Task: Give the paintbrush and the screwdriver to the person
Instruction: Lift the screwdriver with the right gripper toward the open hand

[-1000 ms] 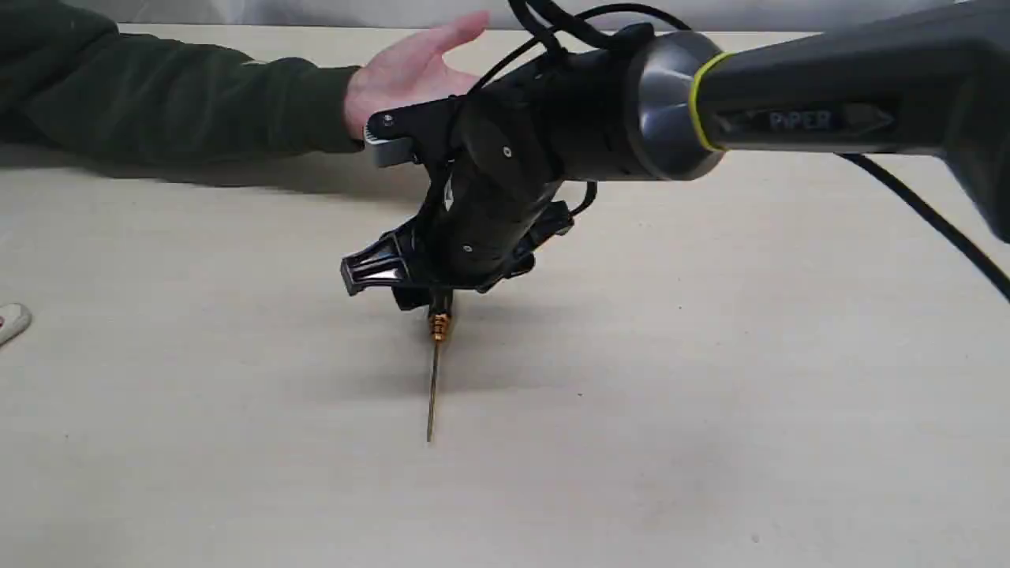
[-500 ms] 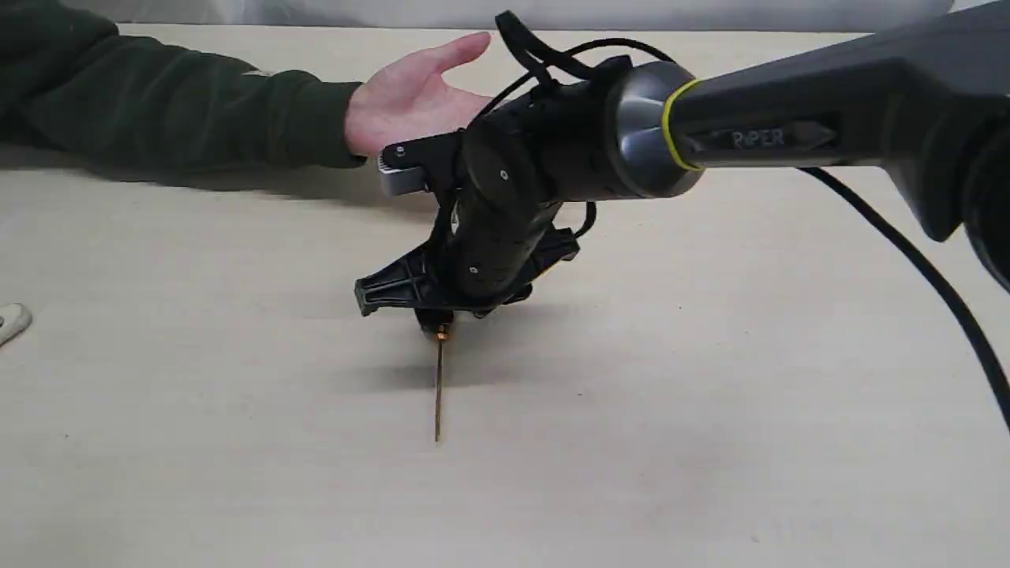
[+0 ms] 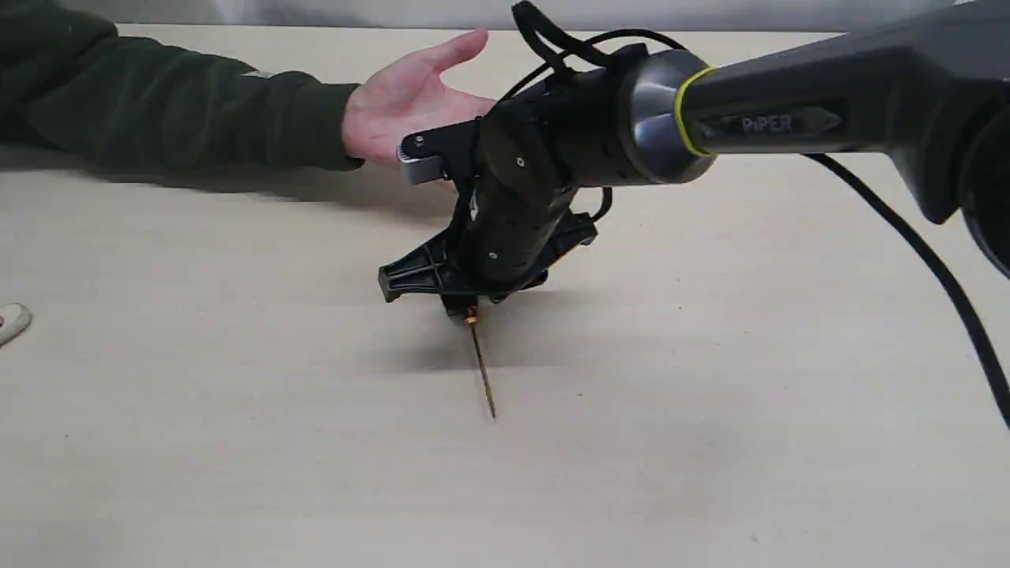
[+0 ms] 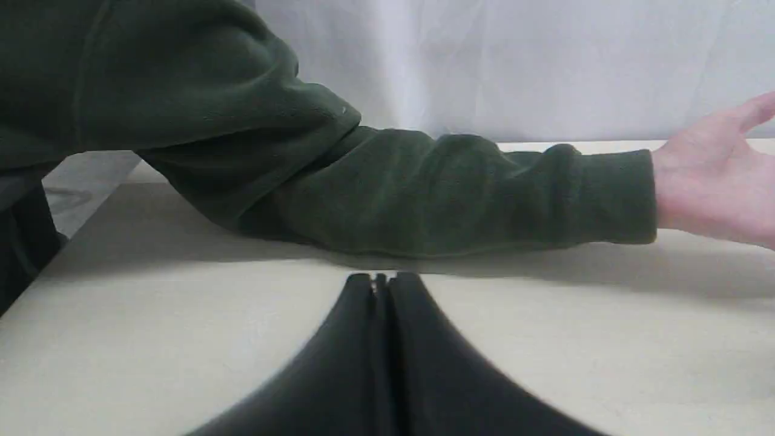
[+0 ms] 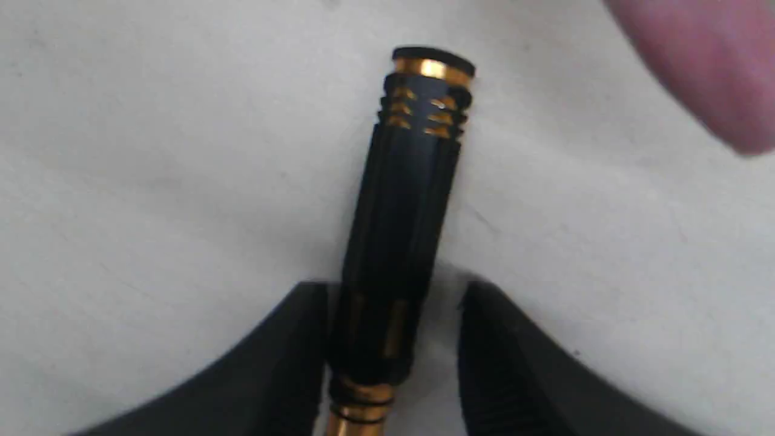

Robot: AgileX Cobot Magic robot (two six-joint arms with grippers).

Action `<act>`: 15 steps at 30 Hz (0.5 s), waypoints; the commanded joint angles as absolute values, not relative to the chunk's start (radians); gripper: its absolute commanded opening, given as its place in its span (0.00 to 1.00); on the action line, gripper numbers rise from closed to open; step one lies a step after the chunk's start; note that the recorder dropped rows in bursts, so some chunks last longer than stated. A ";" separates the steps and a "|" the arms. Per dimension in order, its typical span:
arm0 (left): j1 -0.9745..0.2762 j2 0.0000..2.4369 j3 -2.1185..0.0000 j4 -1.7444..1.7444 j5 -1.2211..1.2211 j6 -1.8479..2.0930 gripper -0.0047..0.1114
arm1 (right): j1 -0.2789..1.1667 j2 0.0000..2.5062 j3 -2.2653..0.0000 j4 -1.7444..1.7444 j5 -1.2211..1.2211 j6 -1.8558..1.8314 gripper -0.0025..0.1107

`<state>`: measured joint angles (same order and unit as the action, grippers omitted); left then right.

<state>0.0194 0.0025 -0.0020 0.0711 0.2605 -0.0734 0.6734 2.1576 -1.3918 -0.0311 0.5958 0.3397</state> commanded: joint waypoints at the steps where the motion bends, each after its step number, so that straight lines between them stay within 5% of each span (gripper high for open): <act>1: 0.011 0.000 0.000 0.067 0.251 -0.075 0.04 | 0.663 2.196 -1.383 -0.043 0.617 0.317 0.25; 15: 0.011 0.000 0.000 0.067 0.250 -0.075 0.04 | 0.665 2.154 -1.383 -0.068 0.629 0.275 0.06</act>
<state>0.0194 0.0025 -0.0020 0.0711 0.2605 -0.0734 0.6694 2.1548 -1.3954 -0.0586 0.5978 0.2952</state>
